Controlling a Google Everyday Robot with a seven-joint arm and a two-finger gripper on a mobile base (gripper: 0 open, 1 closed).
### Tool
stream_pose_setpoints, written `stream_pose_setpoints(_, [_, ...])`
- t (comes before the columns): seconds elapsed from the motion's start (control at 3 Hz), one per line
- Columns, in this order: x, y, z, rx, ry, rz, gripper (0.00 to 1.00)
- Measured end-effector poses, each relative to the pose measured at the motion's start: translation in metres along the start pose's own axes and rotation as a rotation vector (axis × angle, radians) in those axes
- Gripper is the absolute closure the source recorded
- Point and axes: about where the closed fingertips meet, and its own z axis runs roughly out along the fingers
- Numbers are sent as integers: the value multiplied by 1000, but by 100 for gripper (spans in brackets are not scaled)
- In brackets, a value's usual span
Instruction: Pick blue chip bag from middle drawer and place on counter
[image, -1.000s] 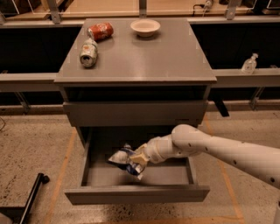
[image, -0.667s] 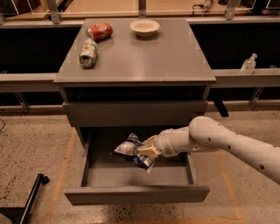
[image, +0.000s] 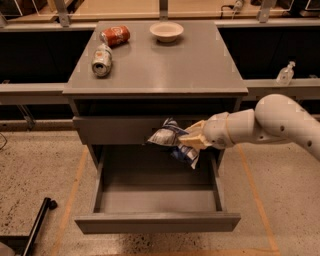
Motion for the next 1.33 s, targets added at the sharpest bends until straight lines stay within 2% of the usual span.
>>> stream_pose_setpoints(0.33, [-48, -43, -46, 62, 28, -90, 100])
stream_pose_setpoints(0.67, [-101, -84, -80, 109, 103, -182, 100])
stream_pose_setpoints(1.0, [-148, -125, -103, 179, 169, -222, 100])
stream_pose_setpoints(1.33, [-186, -149, -127, 248, 155, -256, 100])
